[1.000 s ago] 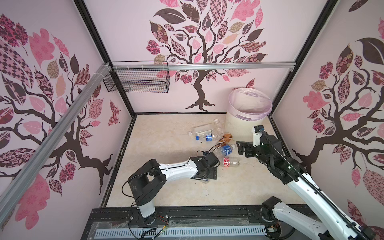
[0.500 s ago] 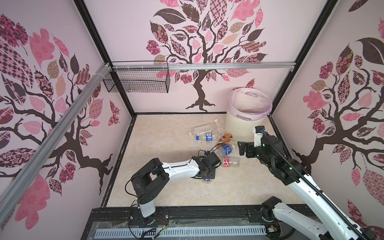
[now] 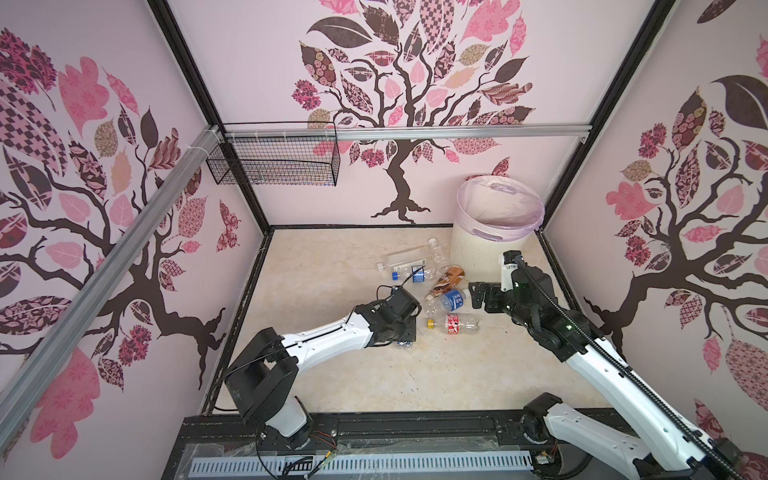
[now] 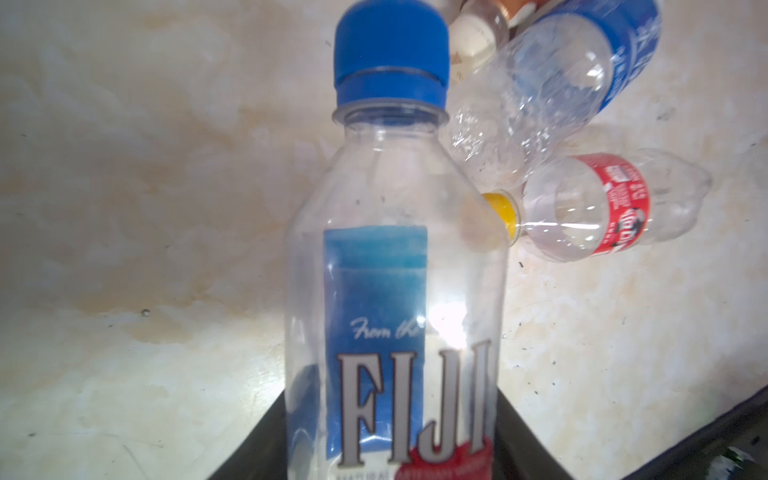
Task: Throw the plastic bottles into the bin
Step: 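Lift the Fiji bottle toward the right gripper while the right grasps its cap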
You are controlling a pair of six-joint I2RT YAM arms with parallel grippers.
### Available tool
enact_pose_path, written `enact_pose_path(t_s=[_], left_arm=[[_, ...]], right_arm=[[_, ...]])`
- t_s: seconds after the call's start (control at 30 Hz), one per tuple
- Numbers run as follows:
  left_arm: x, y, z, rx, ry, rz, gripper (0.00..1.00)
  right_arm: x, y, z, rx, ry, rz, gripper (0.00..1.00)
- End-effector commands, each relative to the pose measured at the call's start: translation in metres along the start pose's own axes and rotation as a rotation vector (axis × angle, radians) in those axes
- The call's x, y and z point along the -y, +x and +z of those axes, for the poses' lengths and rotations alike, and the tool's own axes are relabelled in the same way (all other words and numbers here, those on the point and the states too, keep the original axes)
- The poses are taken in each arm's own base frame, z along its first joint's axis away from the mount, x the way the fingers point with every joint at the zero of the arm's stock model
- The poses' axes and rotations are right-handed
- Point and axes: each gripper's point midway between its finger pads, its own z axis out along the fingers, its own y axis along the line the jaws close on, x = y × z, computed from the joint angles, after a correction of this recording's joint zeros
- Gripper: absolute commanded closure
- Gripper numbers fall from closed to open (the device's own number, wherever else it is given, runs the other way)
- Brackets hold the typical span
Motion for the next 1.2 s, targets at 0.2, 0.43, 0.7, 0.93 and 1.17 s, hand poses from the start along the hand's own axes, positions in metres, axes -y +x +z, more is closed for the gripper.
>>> enact_pose_path(t_s=[0.2,0.43,0.7,0.93,1.17], left_arm=[[-0.001,-0.052,-0.045,0.16,0.079,0.044,0.44],[0.022,-0.072,-0.07,0.25,0.174,0.141,0.44],[0.035,-0.08,-0.093,0.315,0.243,0.195,0.44],[0.045,-0.079,-0.104,0.327,0.299,0.223,0.44],[0.048,-0.077,-0.107,0.32,0.324,0.227,0.44]], right_arm=[[-0.04,-0.017,0.014,0.002,-0.178,0.134,0.0],[-0.069,-0.029,0.025,-0.013,-0.309,0.221,0.01],[-0.098,-0.04,0.033,-0.034,-0.411,0.262,0.0],[-0.123,-0.045,0.036,-0.04,-0.498,0.279,0.09],[-0.143,-0.045,0.044,-0.062,-0.532,0.264,0.2]])
